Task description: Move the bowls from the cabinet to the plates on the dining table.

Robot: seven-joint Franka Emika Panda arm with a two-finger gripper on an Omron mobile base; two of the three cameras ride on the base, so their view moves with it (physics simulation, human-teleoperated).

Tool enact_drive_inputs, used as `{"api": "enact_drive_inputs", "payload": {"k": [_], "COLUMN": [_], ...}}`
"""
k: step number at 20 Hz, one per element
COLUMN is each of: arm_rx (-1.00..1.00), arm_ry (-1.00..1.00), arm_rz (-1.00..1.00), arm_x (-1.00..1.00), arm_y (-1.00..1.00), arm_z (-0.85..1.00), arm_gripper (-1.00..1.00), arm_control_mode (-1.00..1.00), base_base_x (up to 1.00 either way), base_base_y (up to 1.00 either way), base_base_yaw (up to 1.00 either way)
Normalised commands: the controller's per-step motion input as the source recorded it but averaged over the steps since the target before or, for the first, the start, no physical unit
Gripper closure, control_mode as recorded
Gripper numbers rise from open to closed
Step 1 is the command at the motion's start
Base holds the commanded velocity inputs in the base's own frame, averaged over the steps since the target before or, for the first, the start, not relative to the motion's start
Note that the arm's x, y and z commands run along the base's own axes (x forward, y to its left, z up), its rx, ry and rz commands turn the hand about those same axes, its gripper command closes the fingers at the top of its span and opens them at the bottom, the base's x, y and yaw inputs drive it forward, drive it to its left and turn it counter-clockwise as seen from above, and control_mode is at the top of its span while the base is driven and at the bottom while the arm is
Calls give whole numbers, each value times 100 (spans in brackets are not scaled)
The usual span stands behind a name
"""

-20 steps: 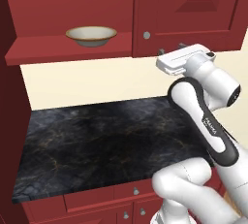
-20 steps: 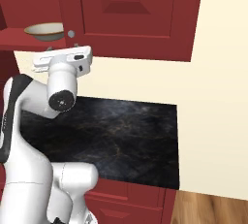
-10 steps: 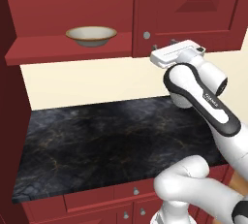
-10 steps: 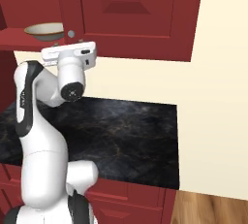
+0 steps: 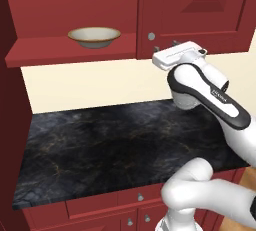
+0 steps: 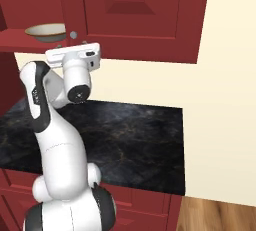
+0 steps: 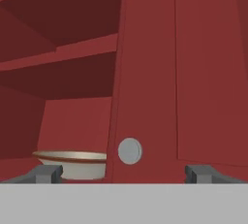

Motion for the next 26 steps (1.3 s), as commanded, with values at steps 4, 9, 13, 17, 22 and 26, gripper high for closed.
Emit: {"api": "enact_drive_inputs", "payload": {"k": [4, 9, 13, 17, 22, 26], "arm_rx": [0, 0, 0, 0, 0, 0], "arm_ry": [0, 0, 0, 0, 0, 0], "arm_rz": [0, 0, 0, 0, 0, 2], "arm_x": [26, 25, 20, 9, 0, -1], "arm_y": [3, 8, 3, 0, 2, 17], "arm_z": [1, 2, 14, 20, 16, 22], "arm_gripper": [-100, -100, -100, -100, -100, -100], "arm_control_mode": [-100, -100, -100, -100, -100, -100], "base_base_x": [0, 0, 0, 0, 0, 0], "base_base_y": [0, 0, 0, 0, 0, 0], "base_base_yaw": [0, 0, 0, 0, 0, 0]}}
